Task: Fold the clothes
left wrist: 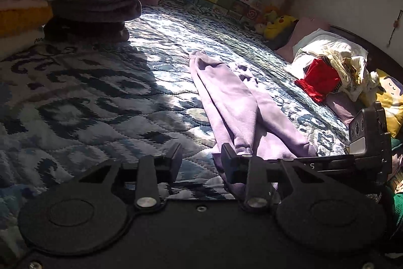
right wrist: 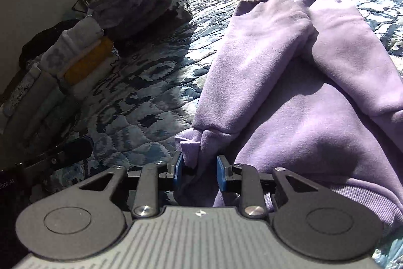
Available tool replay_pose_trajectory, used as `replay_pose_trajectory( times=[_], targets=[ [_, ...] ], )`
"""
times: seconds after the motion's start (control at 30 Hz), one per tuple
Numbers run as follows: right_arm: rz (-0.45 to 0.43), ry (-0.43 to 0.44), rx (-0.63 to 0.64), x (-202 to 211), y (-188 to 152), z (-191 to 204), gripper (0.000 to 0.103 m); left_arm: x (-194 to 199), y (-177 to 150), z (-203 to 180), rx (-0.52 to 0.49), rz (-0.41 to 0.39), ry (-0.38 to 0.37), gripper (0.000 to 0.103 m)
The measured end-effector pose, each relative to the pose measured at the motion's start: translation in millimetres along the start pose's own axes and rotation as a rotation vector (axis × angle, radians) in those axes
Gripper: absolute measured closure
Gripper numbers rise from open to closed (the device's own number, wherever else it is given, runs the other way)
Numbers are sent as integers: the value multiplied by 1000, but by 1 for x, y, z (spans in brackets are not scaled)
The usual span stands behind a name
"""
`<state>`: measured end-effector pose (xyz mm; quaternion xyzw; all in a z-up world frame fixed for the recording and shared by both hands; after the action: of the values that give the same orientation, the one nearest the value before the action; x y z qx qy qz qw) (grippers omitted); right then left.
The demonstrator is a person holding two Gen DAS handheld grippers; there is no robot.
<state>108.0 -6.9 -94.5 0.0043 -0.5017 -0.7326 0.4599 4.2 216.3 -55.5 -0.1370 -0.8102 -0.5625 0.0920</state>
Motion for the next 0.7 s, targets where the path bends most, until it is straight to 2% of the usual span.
replay_pose_trajectory(
  times=[0.03,0.1,0.2,0.27,0.33,0.47,0.63,0.7],
  targets=[
    [-16,-1,-16,3,-3,-4,74,-11,-3,-3,-31,30,10,78],
    [-46,15,-46,7,-6,-9,75,-28,-9,-8,-44,71,-18,86],
    [-72,31,-48,9,-9,-11,76,-52,-19,-13,-47,125,-58,90],
    [-76,32,-24,9,-10,-9,83,-69,-27,-14,-48,168,-61,91],
    [-89,44,-44,10,-10,-10,86,-81,-34,-14,-56,194,-52,93],
    [-126,59,-68,18,-9,-15,88,-90,-35,-7,45,190,-86,94],
    [-126,35,-85,17,-12,-21,88,-89,-33,4,145,183,-92,94],
    [-130,25,-84,17,-15,-17,88,-85,-33,17,259,172,-105,93]
  ],
)
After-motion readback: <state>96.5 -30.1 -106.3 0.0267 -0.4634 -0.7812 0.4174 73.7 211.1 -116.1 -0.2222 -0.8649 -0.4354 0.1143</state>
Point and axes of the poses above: each gripper's, at about its wrist camera, not at the fingertips, and x roughly against the way its jaws point, z to its left, y to its top, the point moved 1 cm from there along -x, roughly the way its jaws point, and after that the axes turned 15 degrees about -z, right-handed, at the moved point
